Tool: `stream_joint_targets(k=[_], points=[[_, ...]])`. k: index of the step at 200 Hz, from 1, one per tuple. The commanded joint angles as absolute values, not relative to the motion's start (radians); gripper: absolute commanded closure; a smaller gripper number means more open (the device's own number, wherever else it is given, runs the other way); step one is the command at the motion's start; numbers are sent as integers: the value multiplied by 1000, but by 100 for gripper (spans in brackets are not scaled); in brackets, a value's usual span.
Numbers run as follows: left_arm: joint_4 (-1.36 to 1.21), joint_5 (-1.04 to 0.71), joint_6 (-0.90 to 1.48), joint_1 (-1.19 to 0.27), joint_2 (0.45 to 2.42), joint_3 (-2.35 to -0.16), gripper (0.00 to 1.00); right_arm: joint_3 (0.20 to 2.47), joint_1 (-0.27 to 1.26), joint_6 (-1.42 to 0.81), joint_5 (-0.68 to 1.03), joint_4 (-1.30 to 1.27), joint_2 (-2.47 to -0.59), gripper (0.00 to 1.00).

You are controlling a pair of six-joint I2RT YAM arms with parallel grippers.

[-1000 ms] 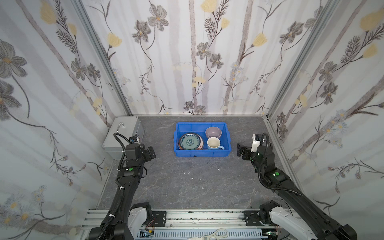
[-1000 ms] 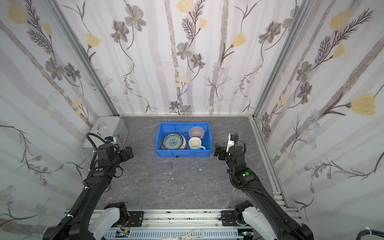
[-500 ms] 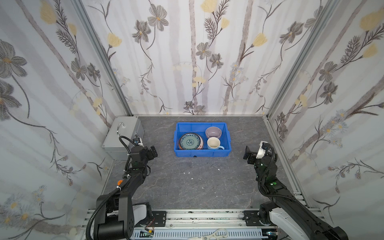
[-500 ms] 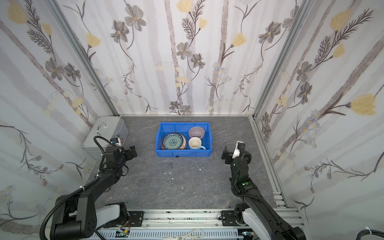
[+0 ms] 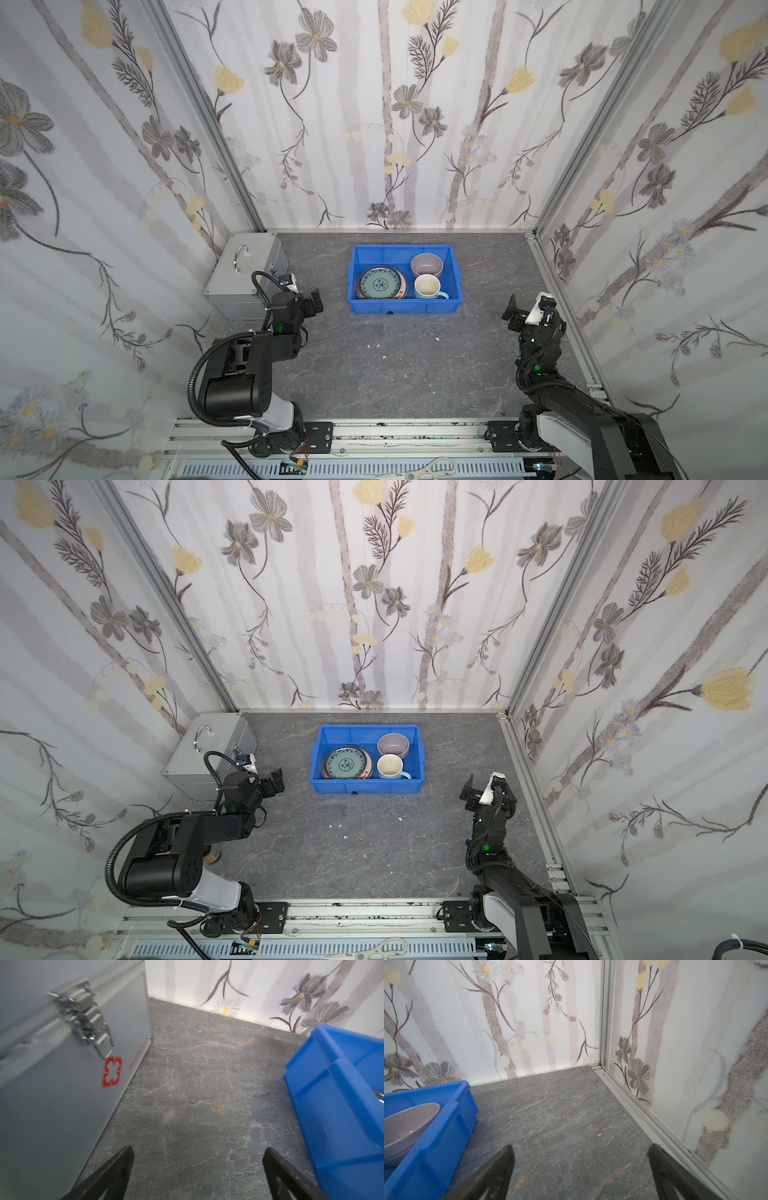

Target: Place the mixed dishes into the plastic bin

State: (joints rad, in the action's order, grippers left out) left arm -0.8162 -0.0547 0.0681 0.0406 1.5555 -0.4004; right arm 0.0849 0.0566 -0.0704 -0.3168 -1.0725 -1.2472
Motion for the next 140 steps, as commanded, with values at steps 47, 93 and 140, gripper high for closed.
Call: stream_joint_targets(k=[47,93,140], points=[[-908,-62,25,32,1569,-391,0,173,20,-51,-148,-1383,-1521,0],[-911,69,12,-11,1571,-392,0,183,21,-44,-146,-1335,-1502,0],[-920,92,6,-21,1571,-388,0,180,22,-43,-146,-1347,-1506,0]])
